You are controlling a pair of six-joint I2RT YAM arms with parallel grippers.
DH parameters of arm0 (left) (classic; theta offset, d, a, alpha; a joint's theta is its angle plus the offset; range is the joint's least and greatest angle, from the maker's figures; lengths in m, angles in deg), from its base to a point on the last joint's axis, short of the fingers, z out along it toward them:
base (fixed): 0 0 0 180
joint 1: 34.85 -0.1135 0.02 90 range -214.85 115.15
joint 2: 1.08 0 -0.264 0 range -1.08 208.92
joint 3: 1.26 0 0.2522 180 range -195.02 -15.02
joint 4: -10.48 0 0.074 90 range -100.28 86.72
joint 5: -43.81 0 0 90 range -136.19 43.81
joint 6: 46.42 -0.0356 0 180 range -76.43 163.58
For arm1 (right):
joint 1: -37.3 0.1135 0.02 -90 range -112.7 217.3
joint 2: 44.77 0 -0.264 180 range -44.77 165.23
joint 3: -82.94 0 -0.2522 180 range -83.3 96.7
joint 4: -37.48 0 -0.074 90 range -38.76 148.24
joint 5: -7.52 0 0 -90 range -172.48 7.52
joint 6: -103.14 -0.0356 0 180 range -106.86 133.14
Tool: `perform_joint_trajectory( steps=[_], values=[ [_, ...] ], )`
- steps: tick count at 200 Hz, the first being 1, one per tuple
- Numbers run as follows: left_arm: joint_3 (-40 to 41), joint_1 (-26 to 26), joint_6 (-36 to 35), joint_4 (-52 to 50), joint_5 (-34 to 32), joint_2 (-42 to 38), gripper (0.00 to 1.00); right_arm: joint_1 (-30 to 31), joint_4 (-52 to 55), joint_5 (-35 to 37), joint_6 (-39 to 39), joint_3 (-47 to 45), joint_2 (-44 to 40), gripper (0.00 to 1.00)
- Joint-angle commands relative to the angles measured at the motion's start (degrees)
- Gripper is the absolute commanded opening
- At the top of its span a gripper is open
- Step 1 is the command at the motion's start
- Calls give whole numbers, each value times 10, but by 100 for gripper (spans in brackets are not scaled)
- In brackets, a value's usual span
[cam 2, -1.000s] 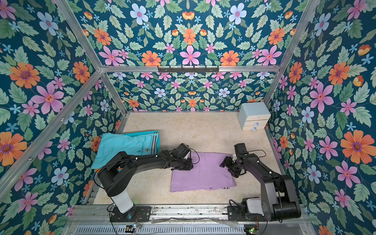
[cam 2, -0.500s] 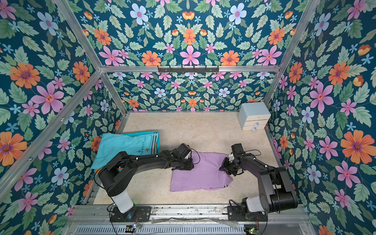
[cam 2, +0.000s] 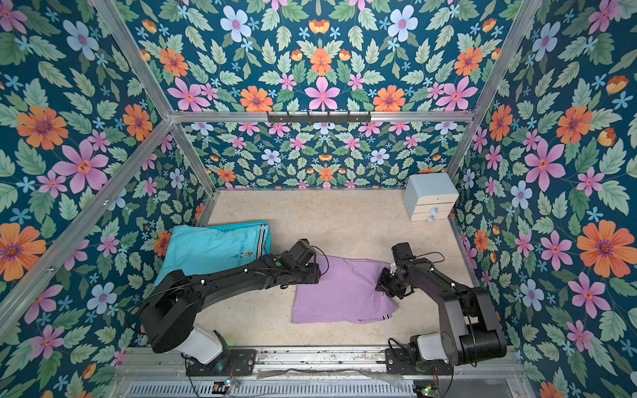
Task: Put the folded long pants in the basket
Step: Pick up the long pant at the center of the board.
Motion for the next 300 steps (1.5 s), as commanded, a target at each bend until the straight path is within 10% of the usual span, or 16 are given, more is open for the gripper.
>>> perform_joint_trajectory(
  steps=[1, 78, 134, 222, 251, 300],
  values=[
    [10, -1, 19, -37, -52, 6, 64, 0, 36, 54, 7, 0, 0, 0],
    [36, -1, 36, 3, -24, 58, 62, 0, 37, 64, 6, 0, -4, 0],
    [35, -1, 43, 18, -13, 91, 0, 0, 37, 61, 5, -3, -14, 0],
    [-173, -11, -24, -209, -135, -46, 0, 57, 83, -18, -74, 81, -151, 0],
    [-267, -68, -62, -325, -155, -99, 0, 157, 55, 5, -166, 183, -114, 0],
    [-372, -309, -201, -448, -178, -151, 0, 299, 30, 36, -237, 450, 103, 0]
  ],
)
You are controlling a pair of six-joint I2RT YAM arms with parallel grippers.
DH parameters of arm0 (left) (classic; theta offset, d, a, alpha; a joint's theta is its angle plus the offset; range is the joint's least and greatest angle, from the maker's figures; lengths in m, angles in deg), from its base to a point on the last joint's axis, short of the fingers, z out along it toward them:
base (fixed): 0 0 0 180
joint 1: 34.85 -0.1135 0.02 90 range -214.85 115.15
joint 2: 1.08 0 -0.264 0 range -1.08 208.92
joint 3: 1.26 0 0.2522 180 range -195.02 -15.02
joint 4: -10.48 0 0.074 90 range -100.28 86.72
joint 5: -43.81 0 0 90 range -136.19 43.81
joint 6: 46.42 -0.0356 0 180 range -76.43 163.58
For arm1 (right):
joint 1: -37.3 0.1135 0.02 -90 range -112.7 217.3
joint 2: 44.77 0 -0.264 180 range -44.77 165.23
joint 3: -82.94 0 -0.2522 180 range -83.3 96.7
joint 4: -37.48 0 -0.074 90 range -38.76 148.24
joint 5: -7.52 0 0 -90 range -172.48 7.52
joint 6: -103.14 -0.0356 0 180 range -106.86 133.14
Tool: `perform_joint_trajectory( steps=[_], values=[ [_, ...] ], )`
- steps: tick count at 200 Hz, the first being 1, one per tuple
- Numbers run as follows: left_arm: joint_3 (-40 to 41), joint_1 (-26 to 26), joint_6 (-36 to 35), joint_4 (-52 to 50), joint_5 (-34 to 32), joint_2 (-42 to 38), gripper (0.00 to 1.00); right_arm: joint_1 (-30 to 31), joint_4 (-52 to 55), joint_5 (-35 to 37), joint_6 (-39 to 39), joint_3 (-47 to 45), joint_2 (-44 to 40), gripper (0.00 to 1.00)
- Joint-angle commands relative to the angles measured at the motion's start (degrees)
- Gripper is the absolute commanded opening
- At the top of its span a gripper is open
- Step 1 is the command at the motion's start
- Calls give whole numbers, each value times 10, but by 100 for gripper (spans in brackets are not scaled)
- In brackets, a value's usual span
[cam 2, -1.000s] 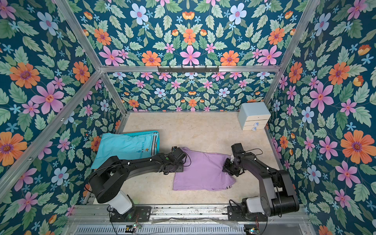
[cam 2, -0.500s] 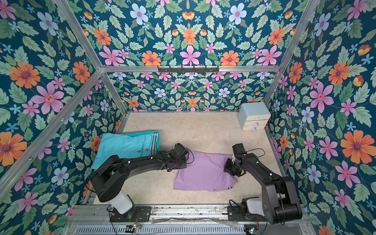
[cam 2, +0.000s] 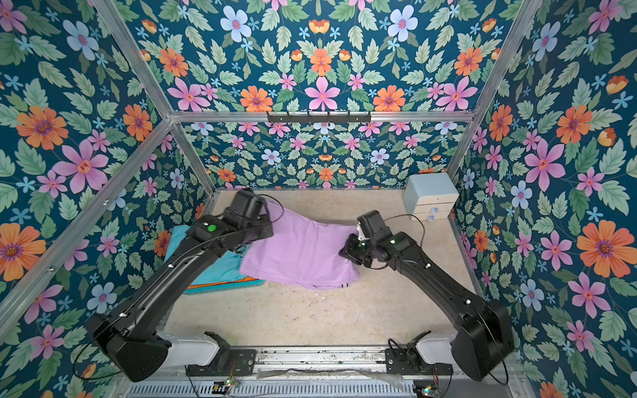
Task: Put the folded long pants in the basket
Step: Pick up the long pant at the center of the board, then move the basket to the center of the board.
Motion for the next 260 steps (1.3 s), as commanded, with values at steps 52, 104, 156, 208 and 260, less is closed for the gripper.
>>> perform_joint_trajectory(
  steps=[52, 104, 156, 208, 260],
  values=[
    [-25, -294, -155, -23, -134, -12, 0, 144, 56, 13, -71, 468, 394, 0],
    [-4, -396, -200, 45, -122, 21, 0, 179, 124, -1, -91, 750, 626, 0],
    [103, -406, -189, 106, -52, 29, 0, 177, 65, -4, -88, 611, 628, 0],
    [197, -405, -158, 113, 172, -2, 0, 141, 41, 7, 0, 346, 476, 0],
    [332, -328, -54, 206, 403, -94, 0, 25, 67, -16, 120, 61, 219, 0]
  ],
)
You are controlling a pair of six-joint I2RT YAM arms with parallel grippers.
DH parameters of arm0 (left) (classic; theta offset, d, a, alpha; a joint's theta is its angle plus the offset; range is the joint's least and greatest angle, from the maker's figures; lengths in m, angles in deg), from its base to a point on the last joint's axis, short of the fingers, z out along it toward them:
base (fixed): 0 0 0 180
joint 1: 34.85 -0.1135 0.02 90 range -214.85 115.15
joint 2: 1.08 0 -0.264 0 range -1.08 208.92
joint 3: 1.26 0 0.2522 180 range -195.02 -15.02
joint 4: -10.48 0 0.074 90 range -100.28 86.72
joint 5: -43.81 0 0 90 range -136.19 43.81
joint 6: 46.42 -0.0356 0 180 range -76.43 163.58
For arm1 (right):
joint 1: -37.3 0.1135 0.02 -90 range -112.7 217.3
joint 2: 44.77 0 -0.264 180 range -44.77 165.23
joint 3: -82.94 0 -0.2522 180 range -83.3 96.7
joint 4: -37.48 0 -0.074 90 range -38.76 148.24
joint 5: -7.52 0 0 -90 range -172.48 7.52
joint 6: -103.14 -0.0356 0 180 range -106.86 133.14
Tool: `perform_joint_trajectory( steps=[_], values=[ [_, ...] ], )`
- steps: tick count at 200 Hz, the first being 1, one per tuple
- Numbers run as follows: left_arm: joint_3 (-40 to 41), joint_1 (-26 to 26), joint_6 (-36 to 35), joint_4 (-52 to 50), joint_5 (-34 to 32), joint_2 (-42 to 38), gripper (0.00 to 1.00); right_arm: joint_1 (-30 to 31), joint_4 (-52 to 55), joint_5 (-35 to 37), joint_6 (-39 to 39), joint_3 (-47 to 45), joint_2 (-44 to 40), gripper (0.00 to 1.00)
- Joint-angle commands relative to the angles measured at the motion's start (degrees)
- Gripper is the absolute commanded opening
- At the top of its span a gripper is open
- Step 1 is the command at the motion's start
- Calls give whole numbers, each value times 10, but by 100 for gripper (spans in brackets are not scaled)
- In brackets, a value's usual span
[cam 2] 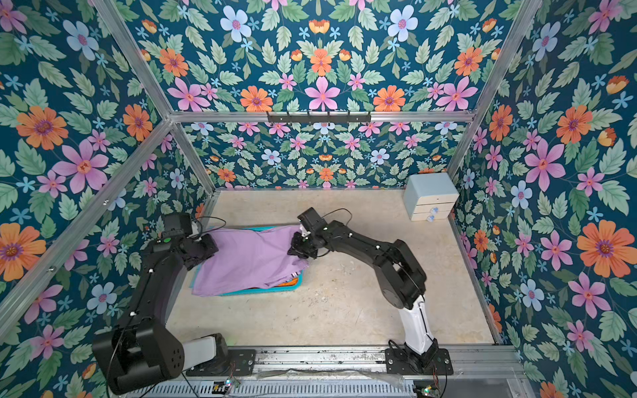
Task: Put the folded long pants in the basket
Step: Move the basket to the center of the board.
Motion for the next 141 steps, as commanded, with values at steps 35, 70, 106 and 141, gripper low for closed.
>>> perform_joint_trajectory(
  steps=[35, 70, 106, 141],
  values=[
    [-9, 116, 92, 74, 138, 7, 0, -49, 228, 62, 125, -59, -175, 0],
    [-59, 119, 88, 39, 107, 35, 0, -50, 237, 98, 85, -54, -225, 0],
    [-87, 119, 36, 16, 75, 81, 0, -50, 167, 89, 22, -109, -241, 0],
    [-77, 118, 15, 11, 41, 105, 0, -42, 145, 96, 13, -133, -215, 0]
  ],
)
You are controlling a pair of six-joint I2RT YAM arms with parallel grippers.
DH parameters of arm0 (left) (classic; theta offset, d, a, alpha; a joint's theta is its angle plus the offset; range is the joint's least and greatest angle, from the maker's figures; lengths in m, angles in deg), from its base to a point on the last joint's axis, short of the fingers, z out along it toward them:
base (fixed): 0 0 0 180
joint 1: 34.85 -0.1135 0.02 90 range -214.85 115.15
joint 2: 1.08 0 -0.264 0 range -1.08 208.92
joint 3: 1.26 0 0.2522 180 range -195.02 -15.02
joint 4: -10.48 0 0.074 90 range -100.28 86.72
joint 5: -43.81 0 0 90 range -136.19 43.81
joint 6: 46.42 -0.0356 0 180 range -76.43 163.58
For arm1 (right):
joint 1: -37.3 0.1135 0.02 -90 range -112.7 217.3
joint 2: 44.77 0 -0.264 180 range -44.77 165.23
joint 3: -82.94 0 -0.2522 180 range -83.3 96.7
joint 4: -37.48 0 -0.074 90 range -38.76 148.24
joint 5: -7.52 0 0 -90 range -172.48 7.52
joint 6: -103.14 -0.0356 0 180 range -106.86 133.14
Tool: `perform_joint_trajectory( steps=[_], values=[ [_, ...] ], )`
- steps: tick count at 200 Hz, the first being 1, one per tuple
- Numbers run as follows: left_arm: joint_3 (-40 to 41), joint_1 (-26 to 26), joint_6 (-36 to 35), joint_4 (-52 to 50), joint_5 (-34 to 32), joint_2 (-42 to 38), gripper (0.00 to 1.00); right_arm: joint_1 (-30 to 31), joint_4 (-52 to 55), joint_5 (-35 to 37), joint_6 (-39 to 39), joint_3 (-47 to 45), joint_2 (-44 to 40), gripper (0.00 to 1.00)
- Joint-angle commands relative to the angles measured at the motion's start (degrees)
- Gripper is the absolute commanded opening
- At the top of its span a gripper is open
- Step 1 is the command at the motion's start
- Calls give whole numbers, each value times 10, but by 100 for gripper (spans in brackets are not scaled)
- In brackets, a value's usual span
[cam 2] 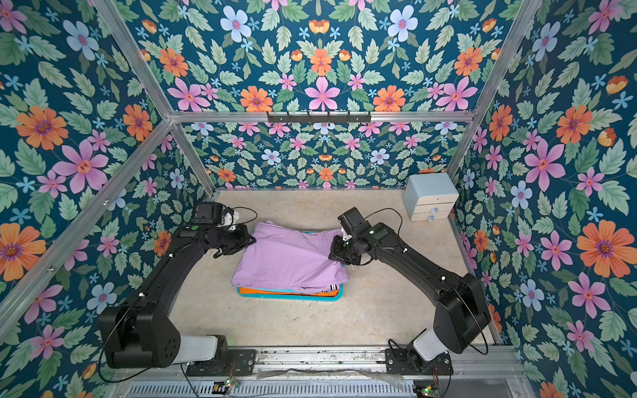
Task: Put the folded long pants in the basket
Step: Move the basket to the center of the board, then place the long pant in the basket.
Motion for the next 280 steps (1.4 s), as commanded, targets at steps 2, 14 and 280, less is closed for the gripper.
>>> perform_joint_trajectory(
  steps=[2, 14, 280],
  values=[
    [9, -3, -26, 13, -87, -2, 0, 5, 10, 22, -14, -10, 13, 0],
    [20, -4, -26, 17, -91, -5, 0, 5, 0, 25, -17, -21, 21, 0],
    [16, -18, -58, -27, -81, -81, 47, 1, -96, -109, -24, -204, -119, 62]
  ],
)
